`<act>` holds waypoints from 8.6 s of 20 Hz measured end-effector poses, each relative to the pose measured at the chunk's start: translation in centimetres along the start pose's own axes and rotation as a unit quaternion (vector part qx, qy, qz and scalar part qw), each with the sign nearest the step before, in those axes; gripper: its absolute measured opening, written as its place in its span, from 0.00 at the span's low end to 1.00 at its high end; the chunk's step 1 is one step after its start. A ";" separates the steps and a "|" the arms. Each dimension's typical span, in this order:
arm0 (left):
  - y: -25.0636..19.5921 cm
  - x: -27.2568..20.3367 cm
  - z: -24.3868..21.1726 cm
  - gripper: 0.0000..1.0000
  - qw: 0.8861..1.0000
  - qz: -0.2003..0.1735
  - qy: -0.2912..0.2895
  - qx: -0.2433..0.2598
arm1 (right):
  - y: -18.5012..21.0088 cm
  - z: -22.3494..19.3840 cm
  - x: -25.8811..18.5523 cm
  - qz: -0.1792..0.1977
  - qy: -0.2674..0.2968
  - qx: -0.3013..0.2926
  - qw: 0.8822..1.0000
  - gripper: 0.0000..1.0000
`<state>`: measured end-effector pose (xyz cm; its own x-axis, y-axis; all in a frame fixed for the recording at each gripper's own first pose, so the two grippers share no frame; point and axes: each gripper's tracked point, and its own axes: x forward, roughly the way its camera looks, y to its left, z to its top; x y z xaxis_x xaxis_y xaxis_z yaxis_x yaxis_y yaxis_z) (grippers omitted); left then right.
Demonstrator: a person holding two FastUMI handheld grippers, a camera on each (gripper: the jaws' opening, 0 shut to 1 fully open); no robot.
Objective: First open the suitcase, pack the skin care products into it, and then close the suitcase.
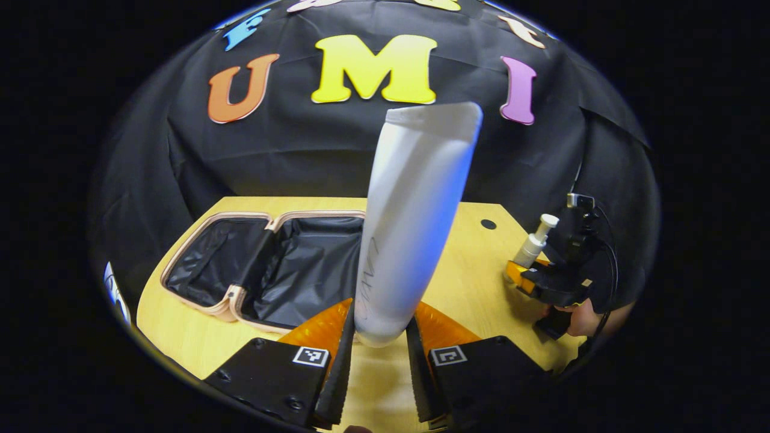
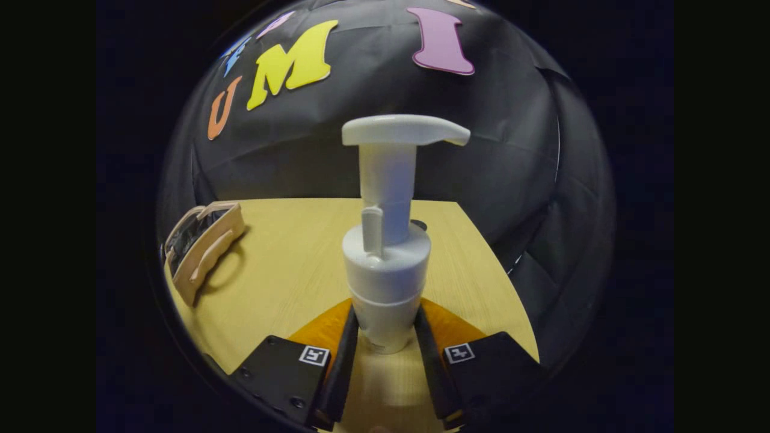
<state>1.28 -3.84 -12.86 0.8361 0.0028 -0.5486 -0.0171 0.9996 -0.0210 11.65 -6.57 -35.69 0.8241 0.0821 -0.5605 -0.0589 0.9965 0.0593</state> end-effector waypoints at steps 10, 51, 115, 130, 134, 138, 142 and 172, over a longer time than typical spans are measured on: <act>10.1 4.4 4.0 0.47 0.997 -0.079 0.020 -0.008 | 3.2 7.5 -9.9 0.041 -0.016 0.007 0.999 0.47; 21.0 -6.3 -2.0 0.98 0.991 0.055 0.035 -0.119 | 40.2 6.7 -9.4 0.263 0.308 -0.031 0.914 0.47; 46.1 15.2 2.1 0.08 0.843 -0.055 -0.014 -0.535 | 27.2 23.2 -25.1 0.162 -0.108 -0.026 0.980 0.68; 28.7 1.9 21.8 0.07 0.964 -0.034 -0.129 -0.229 | 16.0 24.2 -31.1 0.083 -0.200 0.014 0.976 0.72; 20.9 1.0 22.9 0.07 0.980 -0.019 -0.152 -0.125 | 13.5 23.6 -32.4 0.059 -0.205 0.010 0.977 0.72; 13.8 1.4 22.5 0.07 0.983 -0.008 -0.176 -0.054 | 11.5 23.1 -33.4 0.043 -0.205 0.005 0.978 0.72; 7.4 3.2 20.4 0.07 0.984 -0.031 -0.173 -0.012 | 9.0 22.6 -34.6 0.019 -0.205 -0.005 0.979 0.72; -10.1 15.4 2.2 0.34 0.989 -0.056 0.010 0.138 | -2.1 17.9 -33.1 -0.044 -0.153 0.008 0.987 0.77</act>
<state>15.56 -13.82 -19.30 0.8135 -0.1064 -0.5717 0.2276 0.9630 0.1446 -5.44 -11.69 -2.47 0.9572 -0.0152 -0.2890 0.0268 0.9990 0.0362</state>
